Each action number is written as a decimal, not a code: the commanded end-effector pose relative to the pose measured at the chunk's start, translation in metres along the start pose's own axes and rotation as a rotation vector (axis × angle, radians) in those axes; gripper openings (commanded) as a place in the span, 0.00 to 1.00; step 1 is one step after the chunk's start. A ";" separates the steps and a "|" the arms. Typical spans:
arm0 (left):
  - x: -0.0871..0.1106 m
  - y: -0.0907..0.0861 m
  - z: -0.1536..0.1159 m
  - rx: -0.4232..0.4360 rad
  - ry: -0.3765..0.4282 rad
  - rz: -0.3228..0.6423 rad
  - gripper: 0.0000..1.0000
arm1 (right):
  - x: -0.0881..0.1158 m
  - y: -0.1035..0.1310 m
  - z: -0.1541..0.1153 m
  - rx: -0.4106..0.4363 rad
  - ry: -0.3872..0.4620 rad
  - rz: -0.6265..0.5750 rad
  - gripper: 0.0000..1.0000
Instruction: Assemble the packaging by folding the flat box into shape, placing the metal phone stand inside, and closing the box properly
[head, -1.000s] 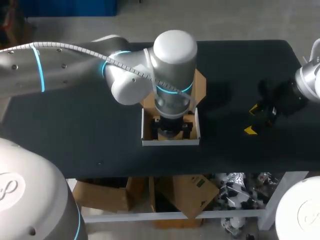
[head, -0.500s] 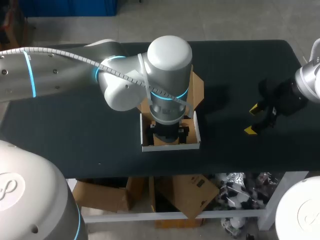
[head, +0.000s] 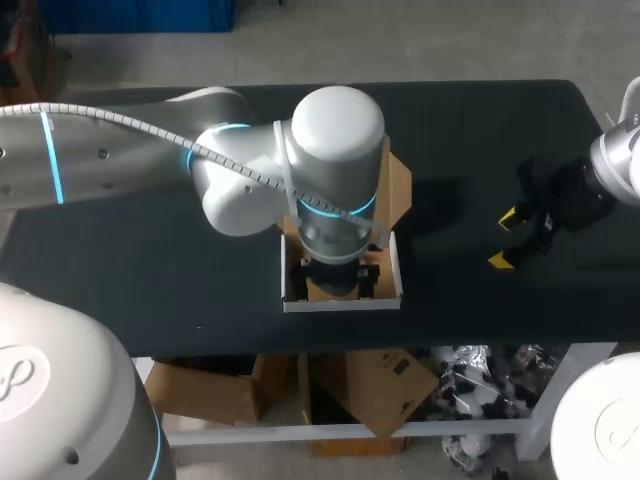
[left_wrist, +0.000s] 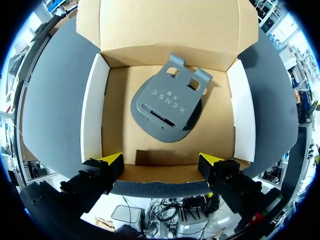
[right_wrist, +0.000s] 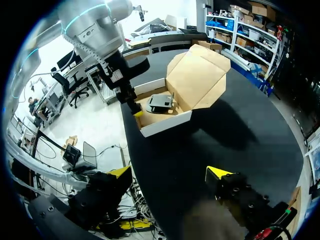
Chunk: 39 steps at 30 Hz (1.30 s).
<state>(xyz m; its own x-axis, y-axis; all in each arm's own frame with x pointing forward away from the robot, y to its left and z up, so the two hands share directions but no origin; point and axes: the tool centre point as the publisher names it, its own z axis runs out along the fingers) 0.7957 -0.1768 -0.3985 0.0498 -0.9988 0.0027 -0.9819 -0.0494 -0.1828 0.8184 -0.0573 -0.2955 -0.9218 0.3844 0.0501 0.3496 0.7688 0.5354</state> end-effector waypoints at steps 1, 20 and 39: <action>0.003 0.003 -0.002 0.019 -0.002 -0.003 1.00 | 0.001 -0.001 -0.001 -0.003 0.000 -0.001 1.00; -0.023 -0.027 -0.076 0.142 0.166 0.104 1.00 | 0.001 -0.001 -0.001 -0.003 0.000 -0.001 1.00; -0.077 -0.072 -0.099 0.240 0.359 0.360 1.00 | 0.001 -0.001 -0.001 -0.003 0.000 -0.001 1.00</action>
<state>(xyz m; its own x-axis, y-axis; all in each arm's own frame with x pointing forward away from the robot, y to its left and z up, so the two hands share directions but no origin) 0.8424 -0.1111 -0.2903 -0.3177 -0.9435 0.0943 -0.8593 0.2445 -0.4493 0.8184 -0.0573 -0.2955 -0.9218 0.3844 0.0501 0.3496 0.7688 0.5354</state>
